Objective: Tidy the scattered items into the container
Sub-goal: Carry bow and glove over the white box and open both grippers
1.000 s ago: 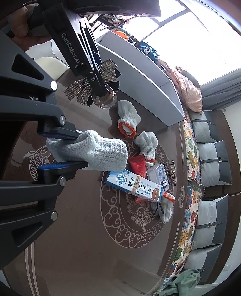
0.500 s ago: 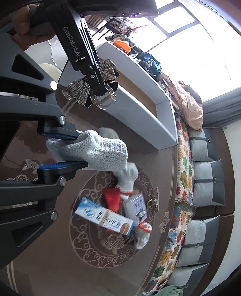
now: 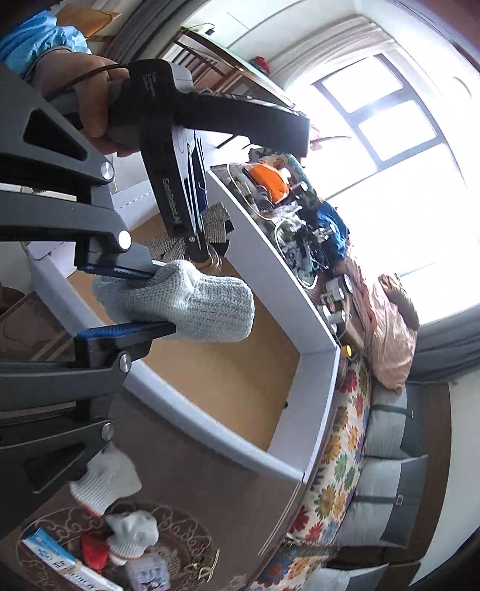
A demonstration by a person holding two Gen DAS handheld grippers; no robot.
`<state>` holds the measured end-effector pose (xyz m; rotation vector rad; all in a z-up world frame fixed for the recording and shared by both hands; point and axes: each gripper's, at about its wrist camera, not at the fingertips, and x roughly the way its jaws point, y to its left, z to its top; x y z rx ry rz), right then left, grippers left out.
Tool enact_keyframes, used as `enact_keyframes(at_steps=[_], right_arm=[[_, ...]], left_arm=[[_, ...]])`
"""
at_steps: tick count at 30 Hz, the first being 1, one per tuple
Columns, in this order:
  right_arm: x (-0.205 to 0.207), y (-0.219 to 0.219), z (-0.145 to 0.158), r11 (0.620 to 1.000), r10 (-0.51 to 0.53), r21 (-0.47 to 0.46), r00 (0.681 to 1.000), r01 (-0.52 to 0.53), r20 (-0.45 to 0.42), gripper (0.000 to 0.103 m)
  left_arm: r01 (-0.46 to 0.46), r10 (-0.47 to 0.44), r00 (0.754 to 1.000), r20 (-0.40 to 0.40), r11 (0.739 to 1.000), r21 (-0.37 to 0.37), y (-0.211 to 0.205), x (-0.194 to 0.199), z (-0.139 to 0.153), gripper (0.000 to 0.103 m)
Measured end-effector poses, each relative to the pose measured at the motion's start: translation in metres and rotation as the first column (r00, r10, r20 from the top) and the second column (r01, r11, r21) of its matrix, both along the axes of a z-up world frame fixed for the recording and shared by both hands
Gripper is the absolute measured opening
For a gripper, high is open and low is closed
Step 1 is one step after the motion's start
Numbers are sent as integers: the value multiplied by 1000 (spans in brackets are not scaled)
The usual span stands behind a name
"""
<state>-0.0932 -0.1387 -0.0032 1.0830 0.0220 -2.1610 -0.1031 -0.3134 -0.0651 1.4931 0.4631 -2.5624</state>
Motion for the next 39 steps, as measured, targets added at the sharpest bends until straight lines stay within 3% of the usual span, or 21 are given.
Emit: enact_keyframes(at_steps=[4,8,13,16,23,28,34,39], right_arm=[[-6,-45,-43,992,86,85,994,-92,63,21],[-4,-62,-78,980,119,141,984,-138,135,25],[-1,-63,-88,976,100,181,987,-121,123,44],[2,-62,-85,976,93,188,992,-108,91,46],[10,-41,-61,988,67,143,998,-65,-4,46],[21,-22,-46,997,8,74,999,-4,-46,46],[48,22,-25,997,-77,-11,991,76,-111,46],[73,77,-24,981,-192,-20,970,191,-148,46]], left_arm=[[-6,3,998,64,999,41,-11,1,-29,40],[18,-23,995,94,999,51,-12,2,-40,40],[31,-39,987,153,998,51,-11,-9,-45,41],[24,-30,984,178,999,38,-14,-15,-46,41],[-16,10,991,137,999,44,-28,-14,-31,43],[-32,18,995,103,991,130,-37,-13,-19,43],[-66,61,997,38,988,143,-43,-4,9,43],[-3,6,1000,-28,992,124,-9,17,28,43]])
